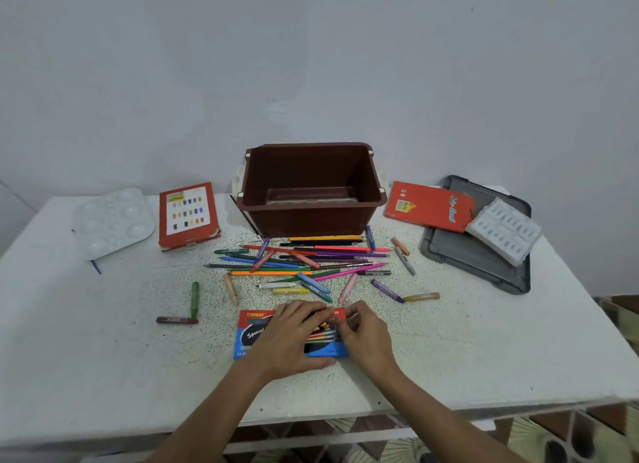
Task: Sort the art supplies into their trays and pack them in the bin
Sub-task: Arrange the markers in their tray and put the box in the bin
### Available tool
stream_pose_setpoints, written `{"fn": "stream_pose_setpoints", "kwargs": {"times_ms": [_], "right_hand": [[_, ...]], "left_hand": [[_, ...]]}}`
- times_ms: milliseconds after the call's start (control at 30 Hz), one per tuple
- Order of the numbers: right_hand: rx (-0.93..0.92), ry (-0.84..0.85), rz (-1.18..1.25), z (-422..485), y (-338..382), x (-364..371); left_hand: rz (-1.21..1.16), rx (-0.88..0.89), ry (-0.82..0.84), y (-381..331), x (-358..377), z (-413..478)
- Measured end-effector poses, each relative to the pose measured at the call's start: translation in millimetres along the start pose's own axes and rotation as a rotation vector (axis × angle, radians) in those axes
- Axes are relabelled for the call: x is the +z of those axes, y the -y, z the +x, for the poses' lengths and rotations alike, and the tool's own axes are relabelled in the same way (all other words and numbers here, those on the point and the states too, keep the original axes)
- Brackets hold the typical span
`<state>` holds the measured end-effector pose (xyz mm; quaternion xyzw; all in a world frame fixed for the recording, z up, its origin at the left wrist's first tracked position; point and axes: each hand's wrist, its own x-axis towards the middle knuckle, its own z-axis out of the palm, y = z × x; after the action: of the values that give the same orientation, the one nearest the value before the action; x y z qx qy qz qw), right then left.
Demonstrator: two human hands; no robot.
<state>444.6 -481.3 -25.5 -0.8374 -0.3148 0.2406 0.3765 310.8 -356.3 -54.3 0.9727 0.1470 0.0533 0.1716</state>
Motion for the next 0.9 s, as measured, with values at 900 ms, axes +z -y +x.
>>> {"fn": "stream_pose_setpoints", "kwargs": {"times_ms": [900], "right_hand": [[-0.017,0.007,-0.097,9.2,2.7,-2.7]], "left_hand": [[-0.391,-0.953,-0.499,-13.8,-12.5,-39.1]]}}
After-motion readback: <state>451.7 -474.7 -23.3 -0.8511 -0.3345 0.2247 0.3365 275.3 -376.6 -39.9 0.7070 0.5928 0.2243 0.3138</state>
